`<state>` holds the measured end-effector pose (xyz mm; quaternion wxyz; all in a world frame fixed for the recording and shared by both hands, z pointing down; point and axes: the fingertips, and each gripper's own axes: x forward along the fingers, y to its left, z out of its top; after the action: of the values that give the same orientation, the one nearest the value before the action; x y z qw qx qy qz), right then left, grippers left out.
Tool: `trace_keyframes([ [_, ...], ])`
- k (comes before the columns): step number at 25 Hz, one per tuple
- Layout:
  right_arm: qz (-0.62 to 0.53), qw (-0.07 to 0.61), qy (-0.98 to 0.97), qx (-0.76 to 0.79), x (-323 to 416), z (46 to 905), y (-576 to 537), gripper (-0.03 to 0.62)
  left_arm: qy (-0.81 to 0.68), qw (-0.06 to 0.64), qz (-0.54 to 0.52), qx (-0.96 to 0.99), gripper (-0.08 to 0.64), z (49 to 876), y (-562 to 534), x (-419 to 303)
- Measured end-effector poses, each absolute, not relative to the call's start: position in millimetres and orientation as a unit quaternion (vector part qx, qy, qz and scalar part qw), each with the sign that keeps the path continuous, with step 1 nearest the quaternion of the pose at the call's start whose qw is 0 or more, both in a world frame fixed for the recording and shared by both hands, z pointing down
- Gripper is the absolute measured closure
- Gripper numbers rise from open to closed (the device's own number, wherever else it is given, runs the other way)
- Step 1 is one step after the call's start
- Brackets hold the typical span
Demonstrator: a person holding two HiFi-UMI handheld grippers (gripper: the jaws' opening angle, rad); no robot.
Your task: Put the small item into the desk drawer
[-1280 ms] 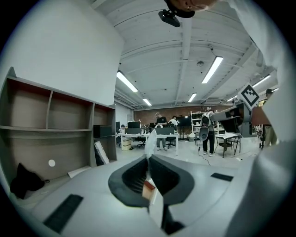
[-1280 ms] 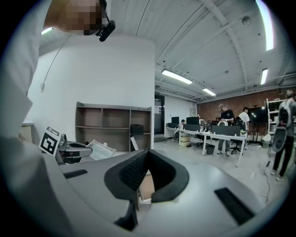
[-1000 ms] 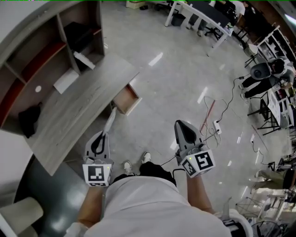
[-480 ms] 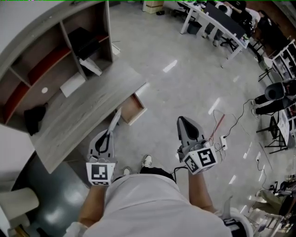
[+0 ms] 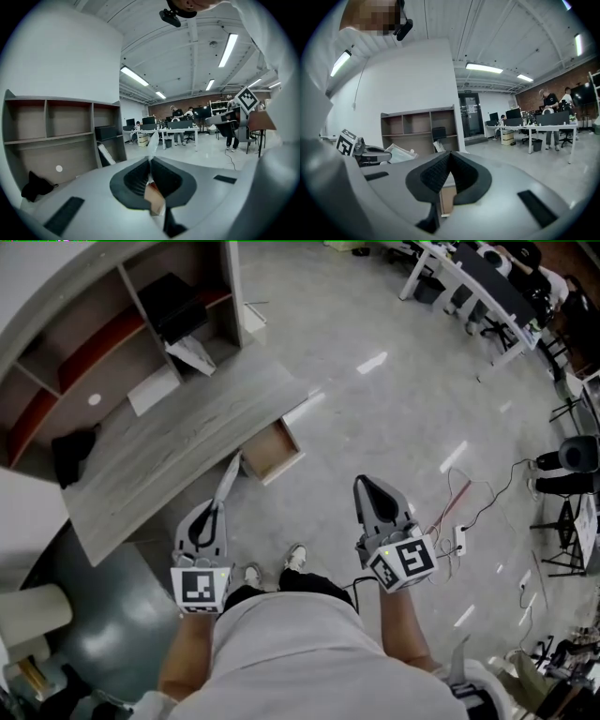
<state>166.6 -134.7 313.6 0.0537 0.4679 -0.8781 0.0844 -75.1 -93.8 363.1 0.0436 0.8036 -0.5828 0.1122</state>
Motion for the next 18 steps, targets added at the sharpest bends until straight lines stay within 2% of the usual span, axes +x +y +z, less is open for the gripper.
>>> trace_keyframes([
  [9, 0.100, 0.069, -0.888, 0.444, 167, 343, -149, 0.569, -0.588, 0.045, 0.147, 0.794, 0.538, 397, -109, -63],
  [18, 0.128, 0.095, -0.887, 0.433, 170, 373, -153, 0.569, -0.557, 0.050, 0.235, 0.795, 0.538, 464, -133, -45],
])
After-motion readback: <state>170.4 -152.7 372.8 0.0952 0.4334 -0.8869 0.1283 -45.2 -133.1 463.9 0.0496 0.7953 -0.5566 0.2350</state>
